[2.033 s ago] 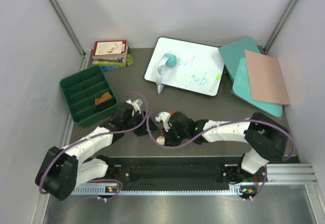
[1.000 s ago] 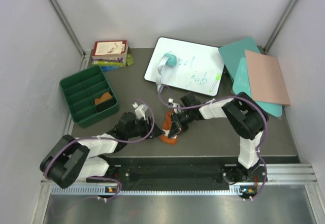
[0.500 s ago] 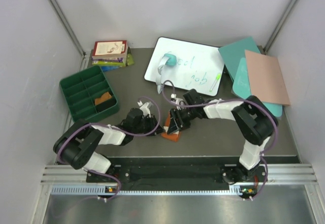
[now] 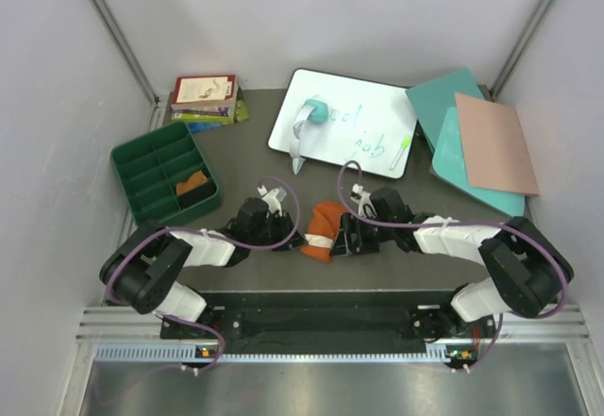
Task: Roll the underwear
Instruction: Roll the underwear to the center of the board.
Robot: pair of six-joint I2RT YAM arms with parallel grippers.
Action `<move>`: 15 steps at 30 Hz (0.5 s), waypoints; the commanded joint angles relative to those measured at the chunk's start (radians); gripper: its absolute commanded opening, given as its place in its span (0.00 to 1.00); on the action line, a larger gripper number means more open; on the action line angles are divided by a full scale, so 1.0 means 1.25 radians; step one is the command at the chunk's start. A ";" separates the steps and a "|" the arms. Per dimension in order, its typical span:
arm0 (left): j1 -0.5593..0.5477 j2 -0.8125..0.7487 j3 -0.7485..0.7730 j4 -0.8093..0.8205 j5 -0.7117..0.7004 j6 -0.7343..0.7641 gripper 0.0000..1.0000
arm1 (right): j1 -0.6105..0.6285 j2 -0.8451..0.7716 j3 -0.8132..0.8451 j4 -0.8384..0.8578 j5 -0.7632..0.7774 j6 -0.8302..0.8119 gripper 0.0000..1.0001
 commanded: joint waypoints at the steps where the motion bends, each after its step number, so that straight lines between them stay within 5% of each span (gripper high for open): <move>1: -0.012 0.017 0.005 -0.071 -0.057 0.032 0.19 | -0.006 0.023 -0.019 0.188 0.026 0.078 0.74; 10: -0.031 0.003 0.007 -0.067 -0.062 0.018 0.19 | -0.006 0.130 -0.038 0.260 0.042 0.123 0.62; 13: -0.031 -0.006 0.008 -0.072 -0.062 0.008 0.23 | -0.006 0.145 -0.043 0.233 0.061 0.123 0.43; 15: -0.031 -0.019 0.013 -0.083 -0.064 0.006 0.39 | -0.006 0.148 -0.042 0.211 0.077 0.121 0.23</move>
